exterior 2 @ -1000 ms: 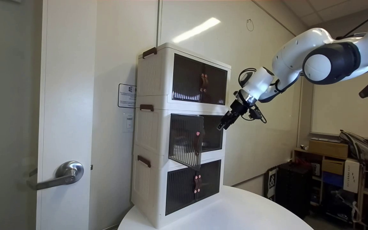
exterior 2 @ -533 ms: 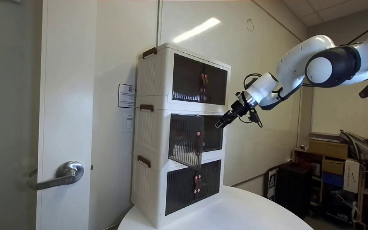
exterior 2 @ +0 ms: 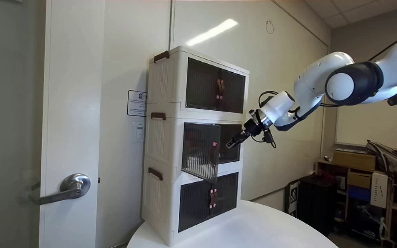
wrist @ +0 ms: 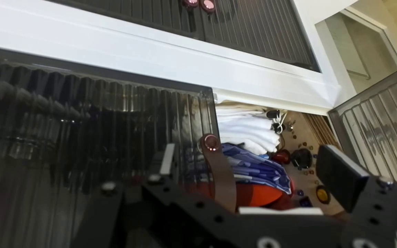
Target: Open the doors of the middle shelf
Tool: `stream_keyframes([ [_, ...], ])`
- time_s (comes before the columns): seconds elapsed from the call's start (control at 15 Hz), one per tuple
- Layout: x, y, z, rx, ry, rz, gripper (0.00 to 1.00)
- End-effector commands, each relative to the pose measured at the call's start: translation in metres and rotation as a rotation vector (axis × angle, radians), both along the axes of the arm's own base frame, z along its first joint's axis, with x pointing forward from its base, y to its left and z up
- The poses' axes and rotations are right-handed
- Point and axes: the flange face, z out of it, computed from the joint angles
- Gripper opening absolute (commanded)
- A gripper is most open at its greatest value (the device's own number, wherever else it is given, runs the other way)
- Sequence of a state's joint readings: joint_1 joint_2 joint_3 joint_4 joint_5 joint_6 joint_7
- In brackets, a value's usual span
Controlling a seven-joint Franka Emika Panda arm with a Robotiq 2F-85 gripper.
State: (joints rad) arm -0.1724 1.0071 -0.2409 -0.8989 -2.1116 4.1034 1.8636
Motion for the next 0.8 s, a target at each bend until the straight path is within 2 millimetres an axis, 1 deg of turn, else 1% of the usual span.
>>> stream_keyframes([
  [0.0,0.017,0.009,-0.011,-0.006,-0.088,0.02,1.0],
  [0.2,0.028,0.017,-0.015,-0.018,-0.157,0.023,1.0],
  [0.47,0.039,0.024,-0.013,-0.019,-0.242,0.028,1.0],
  [0.53,0.039,0.025,-0.013,-0.015,-0.248,0.036,0.84],
  [0.6,0.039,0.023,-0.014,-0.015,-0.249,0.034,0.72],
  [0.67,0.038,0.021,-0.014,-0.013,-0.249,0.034,0.66],
  [0.73,0.038,0.018,-0.013,-0.012,-0.254,0.032,0.56],
])
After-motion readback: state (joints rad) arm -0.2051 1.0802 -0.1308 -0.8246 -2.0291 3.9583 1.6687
